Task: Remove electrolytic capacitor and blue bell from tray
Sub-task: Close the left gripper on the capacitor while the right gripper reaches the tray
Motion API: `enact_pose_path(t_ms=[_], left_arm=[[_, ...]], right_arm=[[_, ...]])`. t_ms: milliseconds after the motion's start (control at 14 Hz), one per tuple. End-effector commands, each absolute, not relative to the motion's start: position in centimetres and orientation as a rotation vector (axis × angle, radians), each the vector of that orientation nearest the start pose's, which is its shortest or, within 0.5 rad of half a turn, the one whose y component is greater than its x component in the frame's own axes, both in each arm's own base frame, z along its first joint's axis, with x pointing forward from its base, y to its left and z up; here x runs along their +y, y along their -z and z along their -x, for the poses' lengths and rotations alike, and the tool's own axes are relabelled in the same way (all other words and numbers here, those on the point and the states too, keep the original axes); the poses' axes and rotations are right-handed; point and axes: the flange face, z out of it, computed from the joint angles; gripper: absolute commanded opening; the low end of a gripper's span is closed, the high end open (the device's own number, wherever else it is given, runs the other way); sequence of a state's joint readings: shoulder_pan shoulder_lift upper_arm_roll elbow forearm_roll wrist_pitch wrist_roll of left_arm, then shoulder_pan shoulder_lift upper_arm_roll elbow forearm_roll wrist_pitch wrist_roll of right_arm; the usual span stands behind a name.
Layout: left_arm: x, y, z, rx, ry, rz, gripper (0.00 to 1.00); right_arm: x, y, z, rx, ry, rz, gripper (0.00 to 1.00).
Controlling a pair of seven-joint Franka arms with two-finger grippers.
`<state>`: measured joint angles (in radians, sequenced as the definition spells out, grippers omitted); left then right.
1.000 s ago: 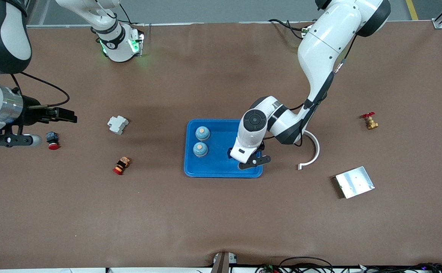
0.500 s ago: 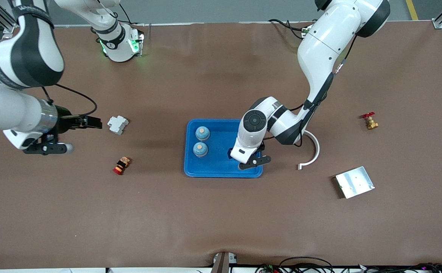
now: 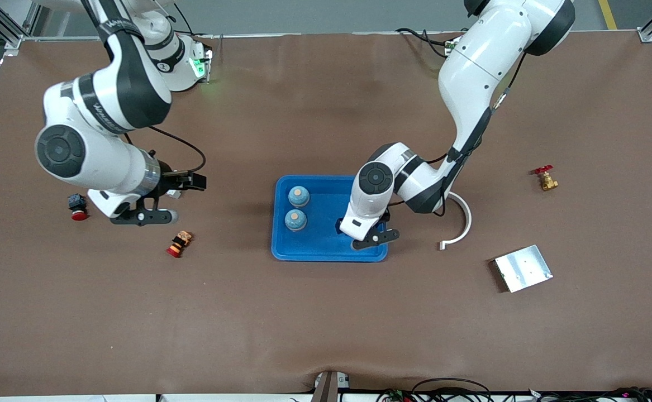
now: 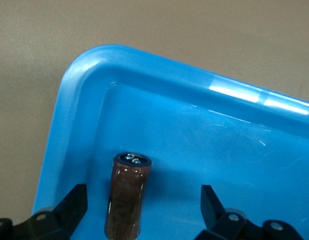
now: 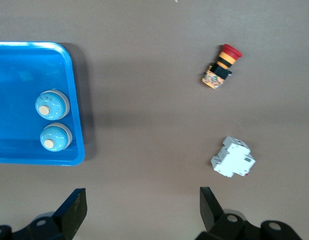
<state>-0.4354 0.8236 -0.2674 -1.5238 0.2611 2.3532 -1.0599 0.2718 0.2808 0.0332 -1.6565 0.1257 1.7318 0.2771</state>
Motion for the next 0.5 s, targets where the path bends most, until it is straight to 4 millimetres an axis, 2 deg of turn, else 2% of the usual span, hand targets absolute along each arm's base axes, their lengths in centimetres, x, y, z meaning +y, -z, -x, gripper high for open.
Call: enact_pose_path(t_ms=[0,143,214,357,429], left_arm=[[-43.9,-18.0,-56.0,-0.418,0.078,3.146,1.0],[-44.1,-17.9,-55.8,-0.419,0.08,3.151,1.0],[-44.1,-18.0,-55.9,-0.426,0.082,3.151,0.81],[-44.0,-18.0,-55.8,-0.448,0.082,3.146,0.21],[-44.0,-17.9,-55.8,-0.443,0.08,3.146,0.02]], right_arm=[[21.2,-41.4,-59.0,0.057,-0.35,3.055,1.0],[23.2,-39.9,-58.8,0.067,-0.338,3.06,1.0],[24.4,-38.7,-58.7,0.083,-0.318,3.063,1.0],[26.6,-37.6,-57.9,0.074,-0.289,3.066,1.0],[27.4,-37.0,-57.7,0.127,-0.283,3.068,1.0]])
